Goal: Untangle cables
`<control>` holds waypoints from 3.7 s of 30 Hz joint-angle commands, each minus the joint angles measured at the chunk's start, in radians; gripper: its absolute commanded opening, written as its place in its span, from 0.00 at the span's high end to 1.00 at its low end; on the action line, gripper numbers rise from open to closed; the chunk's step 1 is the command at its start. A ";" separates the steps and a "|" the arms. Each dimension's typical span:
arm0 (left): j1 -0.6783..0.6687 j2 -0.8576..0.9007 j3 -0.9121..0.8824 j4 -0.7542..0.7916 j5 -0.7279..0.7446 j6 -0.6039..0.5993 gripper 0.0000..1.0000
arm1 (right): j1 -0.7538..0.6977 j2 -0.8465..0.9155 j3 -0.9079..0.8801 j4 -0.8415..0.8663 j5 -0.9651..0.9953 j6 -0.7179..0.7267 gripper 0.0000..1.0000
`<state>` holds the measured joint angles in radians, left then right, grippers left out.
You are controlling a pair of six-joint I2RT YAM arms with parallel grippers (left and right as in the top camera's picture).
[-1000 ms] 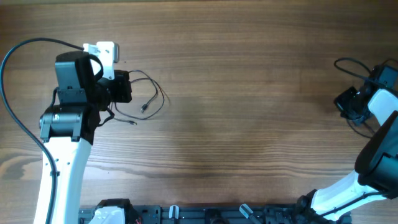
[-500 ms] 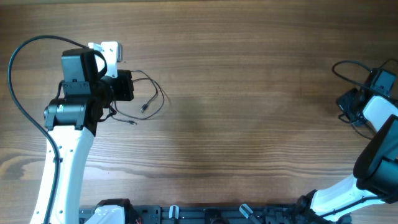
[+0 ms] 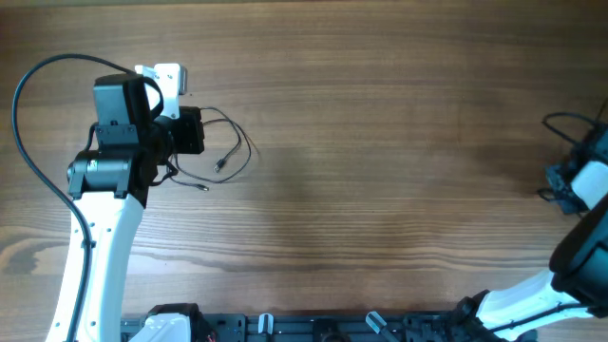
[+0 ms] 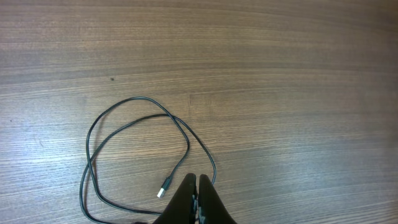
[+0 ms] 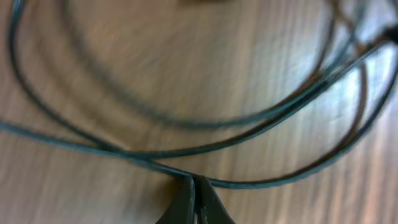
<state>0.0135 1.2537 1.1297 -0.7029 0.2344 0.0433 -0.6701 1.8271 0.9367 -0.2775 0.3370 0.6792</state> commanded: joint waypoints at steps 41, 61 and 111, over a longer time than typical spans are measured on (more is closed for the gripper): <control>0.012 0.037 0.002 0.031 -0.150 -0.082 0.05 | 0.663 0.030 -0.023 -0.243 -0.930 -0.613 0.00; 0.421 0.027 0.003 0.017 0.066 -0.287 0.09 | 1.321 0.035 -0.021 0.296 -0.956 -0.351 0.00; 0.328 -0.094 0.003 -0.080 0.132 -0.283 0.11 | 1.467 0.571 0.316 0.680 -1.008 0.213 0.96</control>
<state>0.3466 1.1934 1.1294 -0.7719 0.3470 -0.2386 0.7914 2.3363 1.2789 0.4274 -0.7132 0.8967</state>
